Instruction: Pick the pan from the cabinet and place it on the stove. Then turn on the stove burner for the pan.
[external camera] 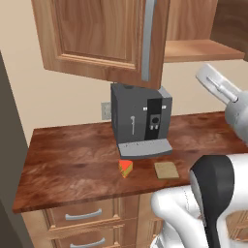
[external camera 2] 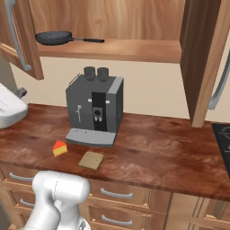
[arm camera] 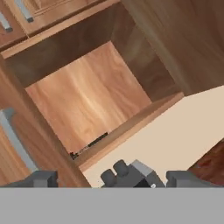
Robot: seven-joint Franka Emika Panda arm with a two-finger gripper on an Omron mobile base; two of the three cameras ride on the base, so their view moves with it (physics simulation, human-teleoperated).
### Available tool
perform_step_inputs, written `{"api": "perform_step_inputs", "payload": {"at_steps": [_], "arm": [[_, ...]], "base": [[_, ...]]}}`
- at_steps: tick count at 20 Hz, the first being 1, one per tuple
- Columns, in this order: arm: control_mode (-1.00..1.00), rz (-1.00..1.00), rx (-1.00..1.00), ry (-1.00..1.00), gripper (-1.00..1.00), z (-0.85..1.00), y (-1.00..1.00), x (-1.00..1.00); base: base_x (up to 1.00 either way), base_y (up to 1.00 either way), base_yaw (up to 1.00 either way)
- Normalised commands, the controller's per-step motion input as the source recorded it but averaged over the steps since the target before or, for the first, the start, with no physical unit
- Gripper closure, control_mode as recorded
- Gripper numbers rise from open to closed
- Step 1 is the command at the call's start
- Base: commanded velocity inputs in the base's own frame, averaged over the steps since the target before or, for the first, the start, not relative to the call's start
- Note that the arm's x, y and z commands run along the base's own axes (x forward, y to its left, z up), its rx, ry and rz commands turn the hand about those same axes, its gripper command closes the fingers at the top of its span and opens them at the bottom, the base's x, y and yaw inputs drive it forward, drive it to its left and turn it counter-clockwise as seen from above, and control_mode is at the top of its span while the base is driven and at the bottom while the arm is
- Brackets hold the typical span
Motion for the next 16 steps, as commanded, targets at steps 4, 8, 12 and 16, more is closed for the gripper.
{"api": "perform_step_inputs", "payload": {"at_steps": [4, 8, 12, 16], "arm": [[-1.00, 0.15, 0.43, 0.03, -1.00, 0.00, -0.87, 0.04], [-1.00, 0.20, 0.40, 0.05, -1.00, 0.00, -0.68, 0.34], [-1.00, 0.29, 0.35, 0.05, -1.00, -0.01, -0.33, 0.57], [-1.00, 0.29, 0.27, 0.02, -1.00, -0.08, -0.01, 0.44]], "base": [[0.00, 0.00, 0.00], [0.00, 0.00, 0.00], [0.00, 0.00, 0.00], [0.00, 0.00, 0.00]]}}
